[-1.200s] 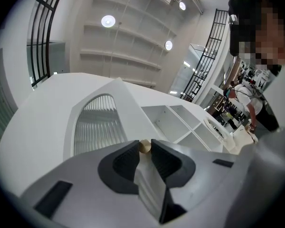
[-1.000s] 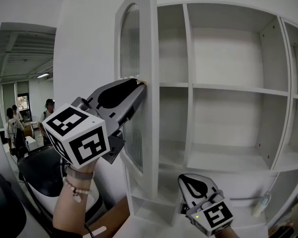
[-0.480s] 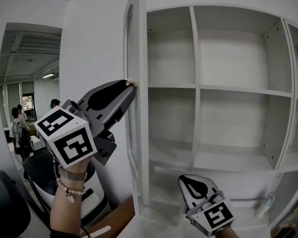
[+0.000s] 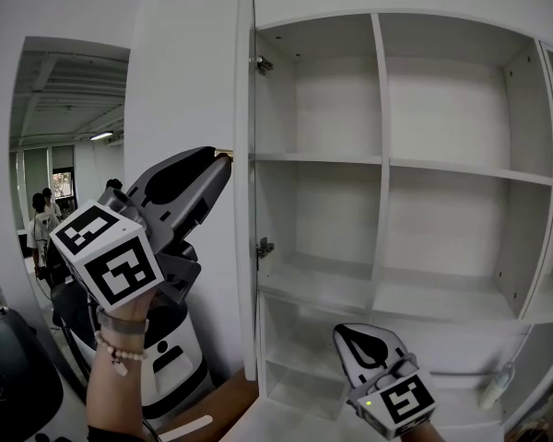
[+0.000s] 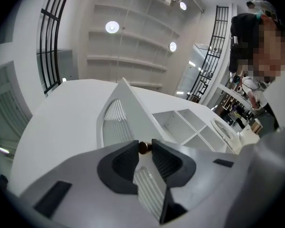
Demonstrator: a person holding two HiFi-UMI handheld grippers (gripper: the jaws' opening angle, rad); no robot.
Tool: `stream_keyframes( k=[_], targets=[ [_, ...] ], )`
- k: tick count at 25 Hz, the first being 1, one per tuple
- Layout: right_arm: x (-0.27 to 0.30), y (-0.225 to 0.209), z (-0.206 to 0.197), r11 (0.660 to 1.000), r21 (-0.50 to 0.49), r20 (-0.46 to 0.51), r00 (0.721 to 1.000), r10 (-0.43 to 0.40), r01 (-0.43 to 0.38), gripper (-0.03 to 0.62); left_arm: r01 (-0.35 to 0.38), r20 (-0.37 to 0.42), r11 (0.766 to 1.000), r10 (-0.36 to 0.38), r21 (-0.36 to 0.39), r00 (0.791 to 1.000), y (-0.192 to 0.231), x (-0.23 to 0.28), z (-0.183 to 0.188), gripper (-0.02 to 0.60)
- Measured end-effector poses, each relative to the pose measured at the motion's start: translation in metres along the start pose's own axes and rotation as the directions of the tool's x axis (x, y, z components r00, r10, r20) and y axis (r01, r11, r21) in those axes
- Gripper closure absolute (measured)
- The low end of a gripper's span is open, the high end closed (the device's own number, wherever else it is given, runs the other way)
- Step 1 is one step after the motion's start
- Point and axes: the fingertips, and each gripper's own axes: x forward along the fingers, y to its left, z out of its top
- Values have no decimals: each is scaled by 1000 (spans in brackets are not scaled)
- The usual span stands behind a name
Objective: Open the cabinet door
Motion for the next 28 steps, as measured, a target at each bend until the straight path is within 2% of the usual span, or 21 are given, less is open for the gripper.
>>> stream_keyframes(
  k=[5, 18, 24, 26, 28],
  targets=[
    [9, 18, 7, 1000, -12, 1, 1000, 27, -27, 594, -64, -14, 997, 65, 51, 998, 16, -22, 7, 505],
    [23, 40, 9, 997, -18, 18, 997, 76, -76, 594, -189, 2, 982, 189, -5, 982, 56, -57, 7, 520],
    [28, 46, 8, 996, -10, 21, 996, 89, -89, 594, -285, -1, 958, 285, 19, 959, 80, -74, 4, 543],
    [29, 49, 8, 995, -9, 23, 995, 95, -95, 594, -334, -7, 939, 336, 78, 942, 92, -81, 3, 557],
    [31, 51, 7, 995, -8, 24, 995, 99, -99, 594, -396, -20, 905, 404, 156, 915, 105, -91, -1, 583]
  ],
)
